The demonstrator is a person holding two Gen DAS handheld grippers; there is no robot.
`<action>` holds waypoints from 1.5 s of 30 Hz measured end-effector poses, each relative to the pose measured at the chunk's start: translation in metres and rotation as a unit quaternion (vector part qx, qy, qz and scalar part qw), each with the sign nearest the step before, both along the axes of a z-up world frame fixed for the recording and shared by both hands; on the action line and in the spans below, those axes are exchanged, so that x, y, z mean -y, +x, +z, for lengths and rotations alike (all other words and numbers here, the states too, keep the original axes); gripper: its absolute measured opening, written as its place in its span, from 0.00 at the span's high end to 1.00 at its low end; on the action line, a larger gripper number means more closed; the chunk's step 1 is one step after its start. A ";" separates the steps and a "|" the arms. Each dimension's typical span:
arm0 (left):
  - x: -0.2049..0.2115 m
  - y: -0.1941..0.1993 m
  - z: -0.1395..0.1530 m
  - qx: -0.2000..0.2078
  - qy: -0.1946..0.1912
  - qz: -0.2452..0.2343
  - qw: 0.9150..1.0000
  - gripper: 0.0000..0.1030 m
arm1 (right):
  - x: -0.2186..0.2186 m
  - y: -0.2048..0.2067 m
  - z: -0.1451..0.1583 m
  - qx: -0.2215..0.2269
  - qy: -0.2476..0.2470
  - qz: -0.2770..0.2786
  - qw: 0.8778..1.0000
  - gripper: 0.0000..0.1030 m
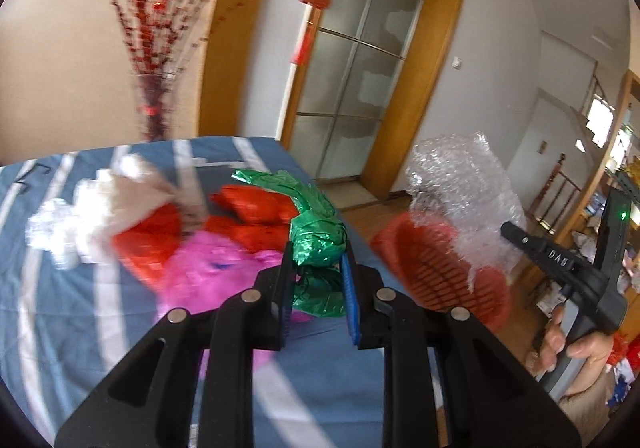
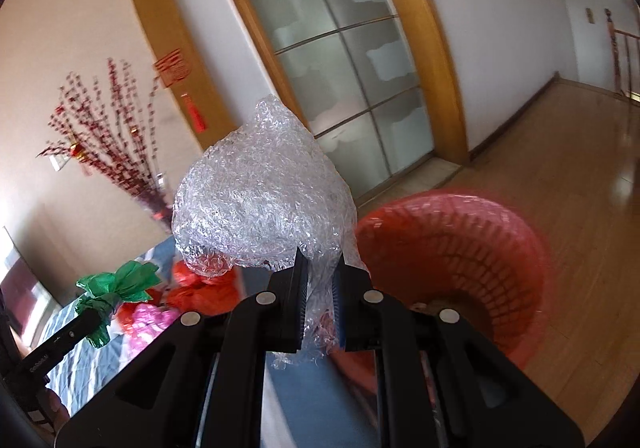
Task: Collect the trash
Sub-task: 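Carry both held items over the orange wastebasket, then open both tools to drop the items into the wastebasket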
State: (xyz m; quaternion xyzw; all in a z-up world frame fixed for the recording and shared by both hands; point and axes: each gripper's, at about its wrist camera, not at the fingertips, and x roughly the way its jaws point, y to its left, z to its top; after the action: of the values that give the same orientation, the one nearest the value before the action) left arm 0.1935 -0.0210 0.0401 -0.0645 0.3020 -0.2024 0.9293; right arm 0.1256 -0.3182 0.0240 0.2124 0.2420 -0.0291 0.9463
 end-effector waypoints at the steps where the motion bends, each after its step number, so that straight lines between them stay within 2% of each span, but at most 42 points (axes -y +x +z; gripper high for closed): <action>1: 0.007 0.002 -0.001 -0.002 -0.002 -0.006 1.000 0.78 | 0.004 -0.001 -0.001 -0.002 -0.001 -0.008 1.000 0.88; 7: 0.056 0.021 -0.013 -0.013 -0.010 -0.051 0.999 0.78 | 0.029 -0.010 -0.010 -0.014 -0.015 -0.059 0.998 0.88; 15: 0.114 0.037 -0.027 -0.029 -0.015 -0.096 0.995 0.78 | 0.056 -0.012 -0.020 -0.023 -0.012 -0.101 0.995 0.88; 23: 0.152 0.047 -0.042 -0.045 -0.007 -0.125 0.991 0.78 | 0.074 -0.008 -0.035 -0.036 0.004 -0.122 0.992 0.88; 34: 0.179 0.057 -0.055 -0.060 -0.002 -0.147 0.987 0.77 | 0.085 -0.003 -0.043 -0.046 0.023 -0.137 0.989 0.87; 37: 0.185 0.060 -0.061 -0.064 0.003 -0.147 0.987 0.72 | 0.089 -0.003 -0.046 -0.048 0.028 -0.143 0.988 0.81; 39: 0.188 0.063 -0.064 -0.071 0.003 -0.145 0.987 0.64 | 0.090 -0.004 -0.048 -0.049 0.030 -0.146 0.988 0.64; 40: 0.188 0.063 -0.066 -0.074 0.002 -0.145 0.987 0.60 | 0.091 -0.005 -0.048 -0.048 0.031 -0.147 0.987 0.61; 45: 0.184 0.065 -0.075 -0.082 0.011 -0.140 0.987 0.52 | 0.092 -0.007 -0.049 -0.049 0.027 -0.151 0.987 0.58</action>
State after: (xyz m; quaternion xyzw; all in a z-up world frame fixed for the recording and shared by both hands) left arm 0.2581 -0.2045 -0.0347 -0.0279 0.3858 -0.3209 0.8645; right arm 0.1188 -0.4104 -0.0248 0.2703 0.2537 -0.1759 0.9120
